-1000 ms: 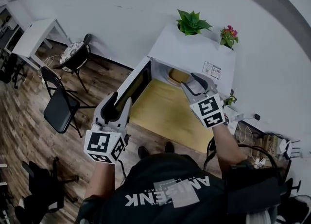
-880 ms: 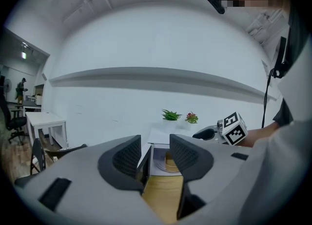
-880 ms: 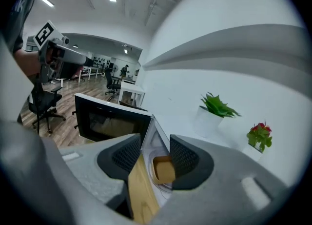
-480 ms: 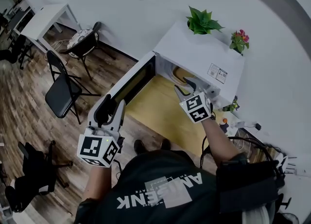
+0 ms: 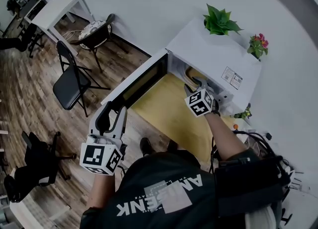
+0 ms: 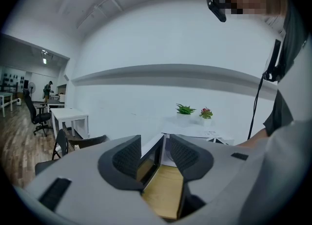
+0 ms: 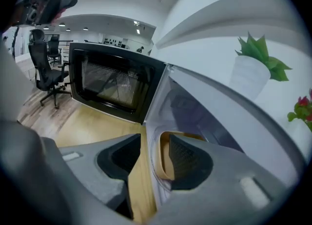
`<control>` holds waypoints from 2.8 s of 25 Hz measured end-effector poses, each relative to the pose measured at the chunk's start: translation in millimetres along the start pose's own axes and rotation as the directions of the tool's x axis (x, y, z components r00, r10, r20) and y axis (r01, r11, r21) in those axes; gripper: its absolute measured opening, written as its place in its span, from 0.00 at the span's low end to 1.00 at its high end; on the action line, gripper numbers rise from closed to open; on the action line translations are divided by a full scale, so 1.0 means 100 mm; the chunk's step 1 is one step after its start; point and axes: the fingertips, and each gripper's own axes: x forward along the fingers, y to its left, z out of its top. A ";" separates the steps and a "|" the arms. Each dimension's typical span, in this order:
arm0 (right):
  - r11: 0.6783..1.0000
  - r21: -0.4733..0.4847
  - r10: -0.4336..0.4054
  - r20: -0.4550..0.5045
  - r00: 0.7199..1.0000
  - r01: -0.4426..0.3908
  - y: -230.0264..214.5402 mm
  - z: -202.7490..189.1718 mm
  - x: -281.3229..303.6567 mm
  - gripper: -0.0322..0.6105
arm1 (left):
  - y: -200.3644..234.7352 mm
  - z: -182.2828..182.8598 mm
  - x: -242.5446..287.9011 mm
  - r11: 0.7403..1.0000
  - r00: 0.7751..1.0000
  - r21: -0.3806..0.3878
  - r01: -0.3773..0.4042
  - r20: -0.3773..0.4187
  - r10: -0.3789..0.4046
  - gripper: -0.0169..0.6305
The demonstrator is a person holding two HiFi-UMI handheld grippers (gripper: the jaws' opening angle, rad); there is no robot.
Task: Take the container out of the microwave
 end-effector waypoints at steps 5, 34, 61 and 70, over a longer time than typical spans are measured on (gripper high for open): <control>1.000 -0.004 -0.013 -0.065 0.998 0.013 -0.07 -0.17 0.25 0.32 | 0.04 -0.03 -0.06 0.999 0.999 -0.008 -0.034 -0.024 0.034 0.28; 0.978 -0.207 -0.023 -0.238 0.971 -0.027 -0.13 -0.48 0.71 0.13 | 0.07 -0.16 -0.25 0.995 0.993 -0.007 -0.101 -0.059 0.100 0.28; 0.993 -0.040 0.102 -0.124 0.987 -0.108 0.59 -0.04 -0.13 0.10 | -0.01 -0.08 0.20 0.984 0.983 0.010 0.178 -0.042 -0.177 0.28; 0.983 0.035 0.184 -0.100 0.978 -0.182 1.15 0.24 -0.57 0.10 | 0.15 -0.11 0.16 0.970 0.969 0.028 0.240 -0.071 -0.237 0.24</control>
